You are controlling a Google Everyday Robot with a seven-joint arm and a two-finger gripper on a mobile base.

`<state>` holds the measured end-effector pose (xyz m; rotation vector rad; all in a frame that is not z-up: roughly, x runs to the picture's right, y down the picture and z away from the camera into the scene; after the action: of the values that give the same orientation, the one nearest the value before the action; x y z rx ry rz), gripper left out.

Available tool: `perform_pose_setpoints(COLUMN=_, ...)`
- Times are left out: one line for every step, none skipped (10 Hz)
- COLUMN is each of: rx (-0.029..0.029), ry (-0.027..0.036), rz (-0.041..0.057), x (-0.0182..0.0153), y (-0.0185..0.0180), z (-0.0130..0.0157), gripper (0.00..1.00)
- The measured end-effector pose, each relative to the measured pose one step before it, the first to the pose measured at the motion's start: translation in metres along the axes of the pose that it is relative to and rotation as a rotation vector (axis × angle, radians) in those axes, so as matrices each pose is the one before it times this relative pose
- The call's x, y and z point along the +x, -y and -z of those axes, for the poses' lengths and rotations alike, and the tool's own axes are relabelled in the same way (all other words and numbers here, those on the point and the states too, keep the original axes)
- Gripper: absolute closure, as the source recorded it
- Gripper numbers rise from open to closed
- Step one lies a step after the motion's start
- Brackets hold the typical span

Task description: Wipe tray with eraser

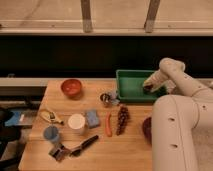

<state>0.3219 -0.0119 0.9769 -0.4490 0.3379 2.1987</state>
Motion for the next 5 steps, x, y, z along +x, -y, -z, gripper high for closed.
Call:
perform_pose_setpoints(rx=-0.00584, ry=-0.00618, rz=0.01509, x=0.00158, y=-0.01087, z=-0.00437, gripper=1.00)
perform_pose_setpoints(rx=-0.01041, ry=-0.01213, rz=0.02836, x=0.00473, y=-0.01637, z=-0.00504, gripper=1.00)
perform_pose_setpoints(rx=-0.01524, ry=-0.01309, rz=0.03045, x=0.00510, y=-0.01593, z=-0.00471, gripper=1.00)
perform_pose_setpoints(rx=-0.01504, ry=-0.01587, rz=0.03627, x=0.00908, y=-0.01378, z=-0.00223, gripper=1.00)
perform_pose_setpoints(rx=-0.01054, ry=-0.00865, rz=0.03206, x=0.00971, y=-0.00872, z=0.00133, gripper=1.00)
